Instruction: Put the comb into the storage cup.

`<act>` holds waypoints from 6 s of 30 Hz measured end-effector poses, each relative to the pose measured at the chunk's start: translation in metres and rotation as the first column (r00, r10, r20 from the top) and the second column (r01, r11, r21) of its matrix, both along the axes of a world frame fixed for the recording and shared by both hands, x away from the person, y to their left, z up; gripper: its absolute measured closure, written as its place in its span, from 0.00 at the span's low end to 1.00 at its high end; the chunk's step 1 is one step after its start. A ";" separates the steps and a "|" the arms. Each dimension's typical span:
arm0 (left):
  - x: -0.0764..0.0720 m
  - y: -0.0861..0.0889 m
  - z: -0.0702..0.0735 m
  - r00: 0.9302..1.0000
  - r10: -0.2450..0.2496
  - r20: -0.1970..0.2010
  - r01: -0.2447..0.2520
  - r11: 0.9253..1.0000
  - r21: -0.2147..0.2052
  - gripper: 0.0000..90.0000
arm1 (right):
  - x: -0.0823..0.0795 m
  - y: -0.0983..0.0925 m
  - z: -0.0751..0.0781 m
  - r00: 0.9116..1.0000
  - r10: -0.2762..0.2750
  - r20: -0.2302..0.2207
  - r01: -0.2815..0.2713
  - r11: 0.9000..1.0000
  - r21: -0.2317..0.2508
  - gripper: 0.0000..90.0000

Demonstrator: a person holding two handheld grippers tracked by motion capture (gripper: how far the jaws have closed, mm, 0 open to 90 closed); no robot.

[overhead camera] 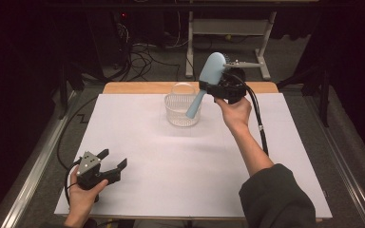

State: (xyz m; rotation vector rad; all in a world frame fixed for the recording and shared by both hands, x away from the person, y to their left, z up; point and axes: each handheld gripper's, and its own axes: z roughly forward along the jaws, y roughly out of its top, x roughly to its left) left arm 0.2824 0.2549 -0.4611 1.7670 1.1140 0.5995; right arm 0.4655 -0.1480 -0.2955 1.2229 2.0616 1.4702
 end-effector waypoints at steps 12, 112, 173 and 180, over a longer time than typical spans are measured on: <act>-0.001 0.002 -0.001 1.000 0.003 -0.004 -0.003 1.000 0.003 0.24 | 0.011 0.009 -0.004 0.997 -0.064 0.032 0.064 0.998 0.006 0.62; -0.009 0.004 0.005 0.997 0.014 0.076 -0.015 1.000 0.013 0.26 | 0.053 0.058 -0.082 0.993 -0.095 -0.071 0.084 0.987 -0.139 0.52; -0.007 0.004 0.003 0.998 0.018 0.055 -0.019 1.000 0.020 0.26 | 0.054 0.022 -0.091 0.980 -0.101 -0.169 0.075 0.985 -0.154 0.38; -0.006 0.004 0.003 0.998 0.018 0.052 -0.019 1.000 0.018 0.26 | 0.050 0.018 -0.090 0.982 -0.094 -0.166 0.069 0.986 -0.152 0.38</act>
